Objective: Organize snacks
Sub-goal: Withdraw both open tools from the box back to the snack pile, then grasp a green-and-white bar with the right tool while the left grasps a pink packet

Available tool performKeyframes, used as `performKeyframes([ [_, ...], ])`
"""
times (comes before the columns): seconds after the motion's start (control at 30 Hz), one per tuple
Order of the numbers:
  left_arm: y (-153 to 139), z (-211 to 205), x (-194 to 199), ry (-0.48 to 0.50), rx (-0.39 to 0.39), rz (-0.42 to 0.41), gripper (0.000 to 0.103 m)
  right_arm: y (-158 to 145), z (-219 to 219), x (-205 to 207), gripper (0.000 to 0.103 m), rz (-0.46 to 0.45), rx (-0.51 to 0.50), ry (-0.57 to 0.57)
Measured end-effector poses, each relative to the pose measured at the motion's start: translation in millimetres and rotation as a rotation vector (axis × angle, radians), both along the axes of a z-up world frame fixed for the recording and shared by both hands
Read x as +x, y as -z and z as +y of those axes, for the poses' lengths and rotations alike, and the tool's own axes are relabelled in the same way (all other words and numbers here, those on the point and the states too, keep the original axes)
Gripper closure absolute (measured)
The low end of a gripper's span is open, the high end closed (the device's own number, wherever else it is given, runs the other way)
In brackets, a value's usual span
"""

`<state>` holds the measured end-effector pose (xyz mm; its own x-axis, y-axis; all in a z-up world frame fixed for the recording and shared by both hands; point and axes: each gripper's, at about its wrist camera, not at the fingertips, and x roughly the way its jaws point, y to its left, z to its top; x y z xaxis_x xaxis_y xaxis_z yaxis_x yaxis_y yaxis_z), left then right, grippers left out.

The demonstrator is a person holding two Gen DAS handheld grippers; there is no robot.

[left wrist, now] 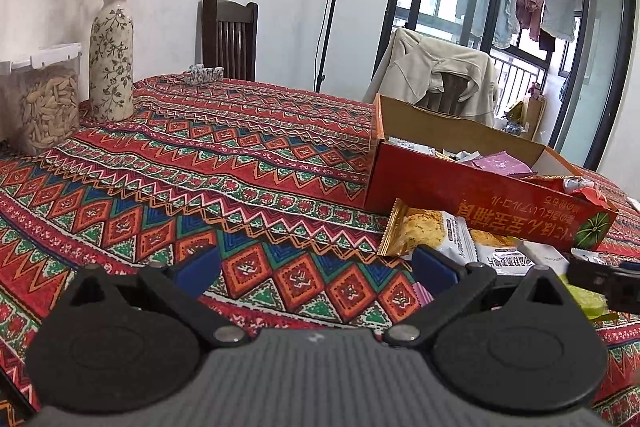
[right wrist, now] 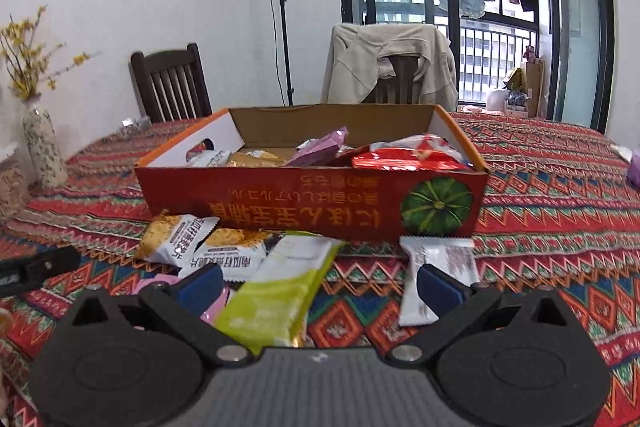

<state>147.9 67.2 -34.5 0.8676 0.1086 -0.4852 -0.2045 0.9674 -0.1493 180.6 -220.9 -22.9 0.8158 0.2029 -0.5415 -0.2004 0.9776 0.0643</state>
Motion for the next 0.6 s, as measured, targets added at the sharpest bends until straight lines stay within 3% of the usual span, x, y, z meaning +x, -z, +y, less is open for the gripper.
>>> performKeyframes([
  [0.07, 0.9, -0.5, 1.5, 0.012, -0.001, 0.010, 0.000, 3.6, 9.0, 10.7, 0.005, 0.036, -0.025, 0.004],
  [0.13, 1.6, -2.3, 1.9, 0.027, 0.001, 0.015, 0.000, 8.1, 16.5, 18.2, 0.025, 0.069, -0.047, 0.007],
  [0.3, 2.1, -1.6, 2.3, 0.029, -0.009, 0.014, 0.000, 16.9, 30.1, 22.3, 0.060, 0.108, -0.085, 0.013],
  [0.47, 2.2, -0.7, 2.4, 0.025, -0.014, 0.014, 0.000, 15.9, 23.9, 16.9, 0.063, 0.108, -0.052, -0.009],
  [0.6, 2.3, 0.6, 2.3, 0.020, -0.022, 0.012, 0.000, 8.6, 9.6, 2.2, 0.064, 0.047, -0.023, -0.005],
])
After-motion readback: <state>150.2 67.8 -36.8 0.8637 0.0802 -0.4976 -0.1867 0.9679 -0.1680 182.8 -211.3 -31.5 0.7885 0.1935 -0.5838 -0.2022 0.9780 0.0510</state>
